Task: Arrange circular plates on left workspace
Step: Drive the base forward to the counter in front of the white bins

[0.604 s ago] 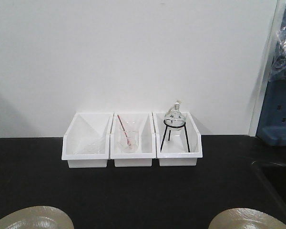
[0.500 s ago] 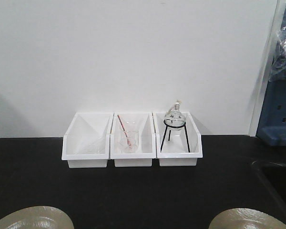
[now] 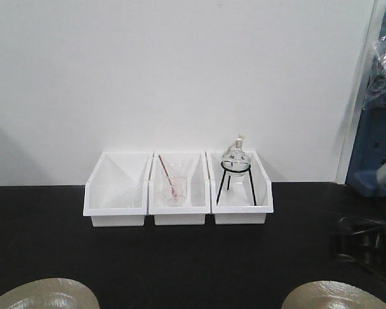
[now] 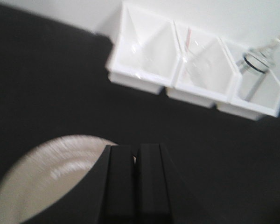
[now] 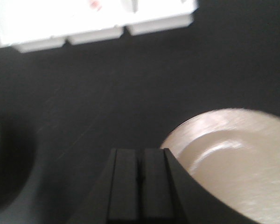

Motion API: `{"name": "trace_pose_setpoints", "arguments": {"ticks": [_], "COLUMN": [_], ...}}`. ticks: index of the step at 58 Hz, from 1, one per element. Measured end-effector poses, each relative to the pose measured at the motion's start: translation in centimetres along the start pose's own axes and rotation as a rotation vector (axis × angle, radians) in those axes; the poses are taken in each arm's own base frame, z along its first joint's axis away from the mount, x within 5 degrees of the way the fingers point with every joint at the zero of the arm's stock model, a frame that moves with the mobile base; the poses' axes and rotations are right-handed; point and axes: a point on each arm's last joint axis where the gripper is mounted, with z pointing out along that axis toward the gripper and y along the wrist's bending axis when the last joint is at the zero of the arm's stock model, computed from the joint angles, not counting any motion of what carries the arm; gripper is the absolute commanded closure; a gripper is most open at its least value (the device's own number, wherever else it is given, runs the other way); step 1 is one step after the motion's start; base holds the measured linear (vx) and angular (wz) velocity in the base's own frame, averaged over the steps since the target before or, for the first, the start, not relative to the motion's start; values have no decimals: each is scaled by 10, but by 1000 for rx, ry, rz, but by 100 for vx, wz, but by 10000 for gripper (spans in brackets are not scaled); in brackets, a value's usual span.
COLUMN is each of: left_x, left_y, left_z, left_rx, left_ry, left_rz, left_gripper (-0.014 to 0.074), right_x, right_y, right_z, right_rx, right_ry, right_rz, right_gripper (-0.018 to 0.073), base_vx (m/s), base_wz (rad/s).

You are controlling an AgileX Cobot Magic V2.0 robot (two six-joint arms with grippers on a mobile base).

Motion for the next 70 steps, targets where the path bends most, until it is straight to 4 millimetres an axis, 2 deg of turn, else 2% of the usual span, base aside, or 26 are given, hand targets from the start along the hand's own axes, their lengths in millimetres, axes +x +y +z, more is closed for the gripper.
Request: {"name": "trace_pose_setpoints", "arguments": {"ticks": [14,24,32,39,45,53,63,70], "left_x": [16,20,18,16,7,-6,-16,-13], "left_y": [-24,-41,-36,-27,-10,15,50,76], "left_z": [18,43,64,71,71,64,50,41], "left_rx": [310,601,592,535,491,485,437,317], "left_ry": [198,296,280,250,206,156,110,127], "left_rz": [-52,-220,-337,-365,-417,-484,-494,-447], "left_gripper": [594,594,594,593,577,501,307,174], "right_x": [8,5,2,-1,-7,-15,-19,-20], "right_y": [28,37,36,32,16,-21,-65,-81], "right_z": [25,38,44,45,42,30,12,5], "right_rx": [-440,-638,-659,-631,-599,-548,-459,-414], "right_ry": [155,178,164,135,102,48,-17,-51], "right_rz": [18,96,140,156,193,266,339,362], "right_gripper": [559,559,554,548,522,407,173,29], "base_vx": [0,0,0,0,0,0,0,0], "base_wz": [0,0,0,0,0,0,0,0]}}
